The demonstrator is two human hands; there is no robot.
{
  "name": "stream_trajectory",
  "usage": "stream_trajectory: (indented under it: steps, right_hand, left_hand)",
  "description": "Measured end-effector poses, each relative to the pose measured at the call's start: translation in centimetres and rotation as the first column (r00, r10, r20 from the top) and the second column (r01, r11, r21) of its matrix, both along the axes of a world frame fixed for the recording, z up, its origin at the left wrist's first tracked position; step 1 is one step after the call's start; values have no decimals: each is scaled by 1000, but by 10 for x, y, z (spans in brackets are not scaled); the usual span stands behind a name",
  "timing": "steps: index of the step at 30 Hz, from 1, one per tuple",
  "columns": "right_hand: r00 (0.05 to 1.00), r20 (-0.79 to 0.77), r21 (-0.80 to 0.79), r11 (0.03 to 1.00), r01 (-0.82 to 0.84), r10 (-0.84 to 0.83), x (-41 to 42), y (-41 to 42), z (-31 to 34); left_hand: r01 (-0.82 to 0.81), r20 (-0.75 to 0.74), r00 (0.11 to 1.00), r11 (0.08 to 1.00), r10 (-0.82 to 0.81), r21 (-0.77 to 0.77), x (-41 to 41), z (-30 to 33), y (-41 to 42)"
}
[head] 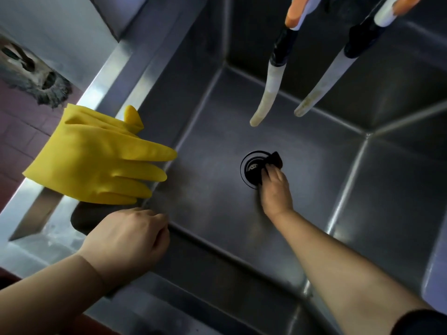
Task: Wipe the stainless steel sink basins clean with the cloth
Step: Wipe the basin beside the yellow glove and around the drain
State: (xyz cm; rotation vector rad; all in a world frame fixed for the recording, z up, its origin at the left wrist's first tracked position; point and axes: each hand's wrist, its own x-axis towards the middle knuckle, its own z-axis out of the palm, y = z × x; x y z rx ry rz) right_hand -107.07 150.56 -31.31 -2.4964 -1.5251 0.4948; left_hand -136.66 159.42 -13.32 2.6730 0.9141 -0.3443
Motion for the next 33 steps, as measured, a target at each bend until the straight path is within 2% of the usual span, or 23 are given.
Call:
stream_trajectory:
  steps: [2,6,13,18,23,27,30,33]
  right_hand:
    - [999,-49,-165,986,9,-17,-12,19,2]
    - [998,42,-356,934,-20,37,-21,35,-1]
    - [982,-48,-426,885,-186,183,1,43,5]
    - [983,3,-549,822,-152,184,0,55,8]
    - [956,65,-486,845,-222,288,-10,47,19]
    - [955,1,-483,836,-259,296,-8,32,29]
    - [891,103,-578,755,-308,442,-14,35,29]
    - [857,202,-666,708,-234,473,-23,36,18]
  left_hand:
    - [-2,3,1000,1000,2,-6,0,-1,1]
    - [8,0,1000,1000,-8,-18,0,-3,0]
    - [52,7,999,998,-52,-33,0,-5,0]
    - [96,44,995,995,-94,-30,0,-5,1]
    - [85,50,995,996,-83,-29,0,-5,2]
    - [71,41,997,997,-70,-28,0,-4,2]
    - [69,51,996,997,-68,-22,0,-3,3]
    - [64,54,997,998,-63,-19,0,-2,2]
